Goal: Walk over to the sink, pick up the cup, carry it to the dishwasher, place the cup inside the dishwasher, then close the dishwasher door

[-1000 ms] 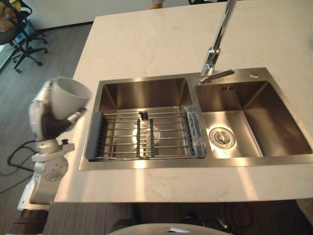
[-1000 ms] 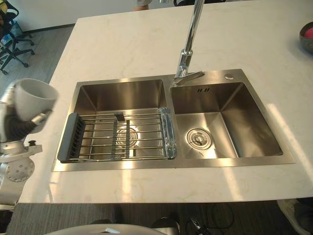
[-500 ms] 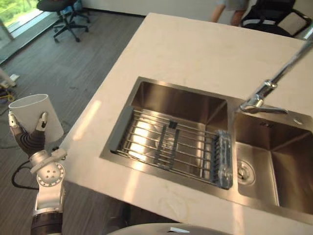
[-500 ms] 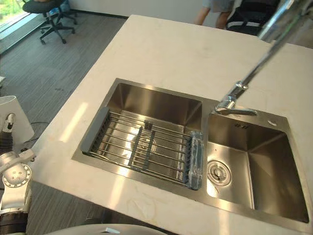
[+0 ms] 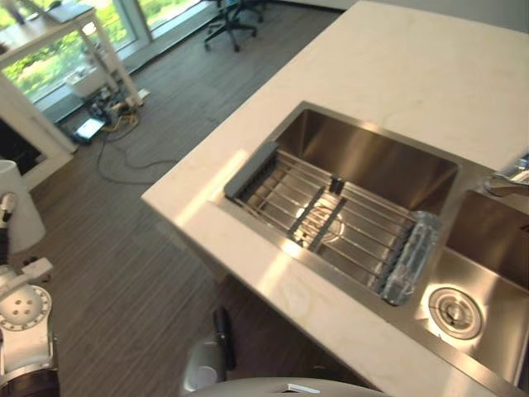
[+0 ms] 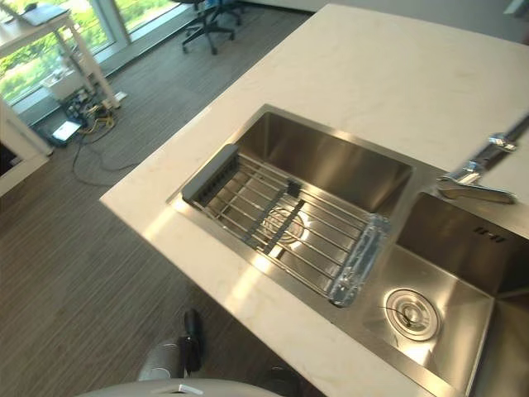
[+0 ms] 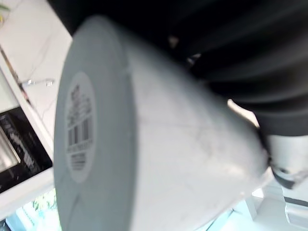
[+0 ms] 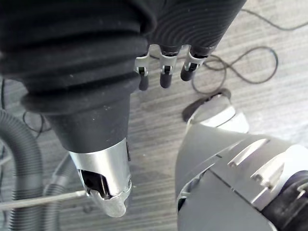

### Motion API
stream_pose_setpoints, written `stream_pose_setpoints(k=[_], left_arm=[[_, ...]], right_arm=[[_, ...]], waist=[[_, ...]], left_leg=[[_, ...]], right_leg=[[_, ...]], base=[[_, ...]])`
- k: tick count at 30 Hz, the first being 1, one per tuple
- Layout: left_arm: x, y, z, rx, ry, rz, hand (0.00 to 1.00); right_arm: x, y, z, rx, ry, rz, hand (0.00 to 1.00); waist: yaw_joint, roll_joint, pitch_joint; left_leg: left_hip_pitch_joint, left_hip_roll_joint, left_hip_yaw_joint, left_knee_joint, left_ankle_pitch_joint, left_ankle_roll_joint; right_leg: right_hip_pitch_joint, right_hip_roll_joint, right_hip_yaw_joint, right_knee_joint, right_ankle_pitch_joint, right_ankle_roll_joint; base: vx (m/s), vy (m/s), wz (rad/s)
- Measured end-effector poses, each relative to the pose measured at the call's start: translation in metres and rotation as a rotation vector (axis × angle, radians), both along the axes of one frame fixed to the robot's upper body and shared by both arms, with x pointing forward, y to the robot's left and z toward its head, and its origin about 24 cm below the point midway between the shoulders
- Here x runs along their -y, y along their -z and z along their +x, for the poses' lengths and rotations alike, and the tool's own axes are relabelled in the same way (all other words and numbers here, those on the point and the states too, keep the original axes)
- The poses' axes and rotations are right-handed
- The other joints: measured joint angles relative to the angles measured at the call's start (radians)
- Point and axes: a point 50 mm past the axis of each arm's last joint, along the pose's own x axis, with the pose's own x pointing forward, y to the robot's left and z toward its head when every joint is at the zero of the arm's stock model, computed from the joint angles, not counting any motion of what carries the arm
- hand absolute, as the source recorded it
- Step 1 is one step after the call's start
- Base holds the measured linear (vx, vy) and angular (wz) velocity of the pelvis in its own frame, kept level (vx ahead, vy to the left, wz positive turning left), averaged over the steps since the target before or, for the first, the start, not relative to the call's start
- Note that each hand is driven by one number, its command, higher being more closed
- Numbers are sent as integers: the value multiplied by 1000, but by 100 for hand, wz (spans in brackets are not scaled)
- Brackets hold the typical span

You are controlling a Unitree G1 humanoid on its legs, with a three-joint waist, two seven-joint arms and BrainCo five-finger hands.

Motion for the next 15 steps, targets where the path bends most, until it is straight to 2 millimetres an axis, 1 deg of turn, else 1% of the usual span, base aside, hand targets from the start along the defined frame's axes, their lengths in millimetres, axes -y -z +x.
stream_pose_setpoints(k=[1,2,3,4,5,6,7,8,9,10,11,12,13,14,15], left_arm=[[-3,1,-6,-4,3,5,100],[-2,0,-4,-4,19,8,100],[0,0,1,0,48,5,100],[4,0,9,23,78,-22,100],[3,1,8,22,77,-26,100],[-4,5,0,9,51,-40,100],[-5,8,0,0,50,-51,100],[-6,9,0,-7,55,-52,100],[-8,9,1,-13,58,-51,100],[-12,12,1,-20,55,-69,100],[-13,14,0,-22,58,-84,100],[-14,17,-1,-28,64,-99,100],[-15,16,-2,-19,64,-100,100],[-16,13,-2,12,67,-113,100],[-17,9,-2,42,73,-113,100]], right_arm=[[8,-3,-2,3,13,-23,0],[9,-3,-2,6,24,-25,0],[6,-2,2,22,44,-14,0],[0,0,-2,30,76,-11,0],[-1,0,-3,36,91,-17,0],[3,-1,-2,52,92,-36,0],[10,-3,-9,42,111,-62,0],[14,-5,-14,33,115,-78,0],[27,-9,-19,31,128,-119,0],[28,-9,-17,31,134,-121,0],[25,-7,-16,31,131,-114,0],[17,-4,-18,23,125,-97,0],[11,-2,-20,17,128,-86,0],[13,-2,-20,13,120,-96,0],[13,-2,-21,7,114,-97,0]], waist=[[10,27,-12],[-3,39,-3],[-23,19,-9],[-71,6,-15],[-50,-9,-18],[-20,-30,-20],[-23,-33,-25],[-27,-19,-37],[-36,10,-52],[-55,18,-50],[-61,18,-51],[-69,6,-53],[-52,11,-55],[-34,37,-65],[-52,59,-78]], left_leg=[[24,35,58,35,113,108],[12,10,59,22,137,79],[-3,-55,-4,-98,284,-17],[-13,-98,-8,-132,313,34],[-4,-74,59,-53,233,71],[40,-19,162,85,119,51],[101,29,223,155,103,35],[130,51,243,174,128,47],[158,70,257,194,184,35],[131,38,281,182,200,45],[130,11,281,141,226,47],[139,-32,280,91,224,23],[140,-22,283,148,159,8],[150,-15,289,203,36,-32],[188,-47,310,86,-12,-71]], right_leg=[[-34,-6,-46,95,-22,-12],[-55,-15,-46,131,-62,-26],[-100,28,-53,100,-66,-69],[-93,-43,-116,98,-41,-52],[-110,-79,-138,116,-37,-52],[-128,-144,-160,134,-21,-40],[-118,-203,-196,139,-8,-24],[-117,-223,-218,148,-7,-19],[-125,-271,-240,179,-19,16],[-123,-299,-243,167,-7,40],[-113,-300,-246,143,7,36],[-86,-309,-281,83,49,43],[-79,-309,-301,72,68,52],[-69,-290,-332,65,85,63],[-52,-284,-387,73,93,67]], base=[[-120,-10,89],[-175,-39,140],[-253,-74,256],[-245,-42,225],[-189,4,153],[-110,93,67],[-115,116,89],[-107,173,137],[-129,232,138],[-121,228,136],[-84,214,134],[-23,143,83],[-1,168,73],[34,192,70],[46,218,102]])
